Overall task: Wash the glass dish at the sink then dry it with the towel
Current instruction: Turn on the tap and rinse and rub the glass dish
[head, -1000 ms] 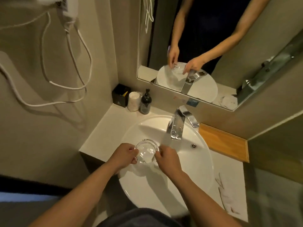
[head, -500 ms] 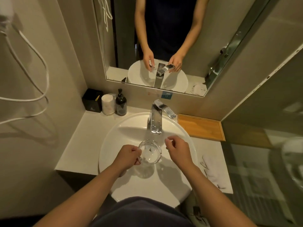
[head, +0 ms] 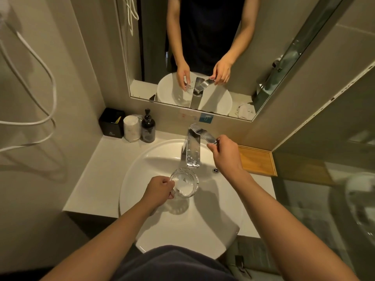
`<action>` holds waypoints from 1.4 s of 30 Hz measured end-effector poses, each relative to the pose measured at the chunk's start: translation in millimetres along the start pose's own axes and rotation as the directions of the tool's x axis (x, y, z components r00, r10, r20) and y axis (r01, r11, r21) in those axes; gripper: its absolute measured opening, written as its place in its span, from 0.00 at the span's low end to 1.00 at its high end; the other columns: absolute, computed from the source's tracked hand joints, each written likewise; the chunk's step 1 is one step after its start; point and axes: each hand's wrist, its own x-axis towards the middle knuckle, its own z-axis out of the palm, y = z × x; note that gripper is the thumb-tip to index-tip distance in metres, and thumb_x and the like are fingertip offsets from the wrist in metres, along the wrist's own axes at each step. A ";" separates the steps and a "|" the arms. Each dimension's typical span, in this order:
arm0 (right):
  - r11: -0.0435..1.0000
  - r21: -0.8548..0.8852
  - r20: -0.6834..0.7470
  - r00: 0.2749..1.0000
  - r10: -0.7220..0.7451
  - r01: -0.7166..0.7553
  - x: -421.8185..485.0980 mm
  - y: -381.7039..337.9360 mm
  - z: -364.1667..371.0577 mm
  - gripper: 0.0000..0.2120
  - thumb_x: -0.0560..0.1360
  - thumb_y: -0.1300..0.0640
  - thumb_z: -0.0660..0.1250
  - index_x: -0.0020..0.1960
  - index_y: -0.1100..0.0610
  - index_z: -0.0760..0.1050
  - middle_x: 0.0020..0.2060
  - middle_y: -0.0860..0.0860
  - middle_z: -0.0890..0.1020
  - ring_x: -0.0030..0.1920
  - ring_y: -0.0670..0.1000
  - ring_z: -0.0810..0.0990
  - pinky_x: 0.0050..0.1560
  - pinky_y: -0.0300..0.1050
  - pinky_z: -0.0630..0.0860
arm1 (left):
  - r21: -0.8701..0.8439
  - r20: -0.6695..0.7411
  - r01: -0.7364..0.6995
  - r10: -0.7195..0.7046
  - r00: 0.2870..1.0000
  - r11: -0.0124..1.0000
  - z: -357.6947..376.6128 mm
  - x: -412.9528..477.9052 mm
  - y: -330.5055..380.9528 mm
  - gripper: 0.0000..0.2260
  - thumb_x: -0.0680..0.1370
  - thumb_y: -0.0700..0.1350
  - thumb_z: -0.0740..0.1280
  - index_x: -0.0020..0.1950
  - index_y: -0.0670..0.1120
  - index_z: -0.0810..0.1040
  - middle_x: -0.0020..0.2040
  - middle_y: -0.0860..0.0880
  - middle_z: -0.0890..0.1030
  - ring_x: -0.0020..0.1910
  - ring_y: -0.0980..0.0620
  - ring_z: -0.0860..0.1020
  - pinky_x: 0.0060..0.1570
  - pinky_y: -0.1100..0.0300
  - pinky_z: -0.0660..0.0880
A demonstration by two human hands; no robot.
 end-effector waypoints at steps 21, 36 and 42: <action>0.899 0.240 0.548 0.816 0.185 -0.366 -103.4 27.2 66.2 0.22 0.84 0.43 0.57 0.58 0.61 0.77 0.49 0.56 0.85 0.47 0.57 0.86 0.51 0.52 0.77 | -0.001 -0.083 0.014 -0.014 0.996 1.000 12.1 -11.8 -9.0 0.10 0.79 0.39 0.63 0.44 0.35 0.81 0.39 0.39 0.84 0.38 0.44 0.83 0.52 0.42 0.83; 0.883 0.394 0.501 0.865 0.026 -0.255 -83.8 27.2 73.3 0.16 0.86 0.49 0.54 0.60 0.57 0.76 0.46 0.51 0.82 0.42 0.49 0.80 0.50 0.54 0.80 | 0.336 0.009 -0.197 0.205 0.979 0.921 9.8 -8.6 19.8 0.15 0.84 0.43 0.55 0.69 0.47 0.74 0.56 0.43 0.83 0.50 0.42 0.83 0.52 0.44 0.82; 0.905 0.376 0.510 0.860 -0.024 -0.198 -82.1 27.6 71.8 0.18 0.87 0.51 0.52 0.73 0.56 0.70 0.60 0.55 0.81 0.54 0.55 0.81 0.58 0.54 0.80 | 0.329 0.059 -0.119 0.105 0.993 0.937 13.0 -8.6 10.9 0.13 0.85 0.45 0.56 0.69 0.44 0.69 0.57 0.41 0.81 0.51 0.41 0.83 0.55 0.45 0.81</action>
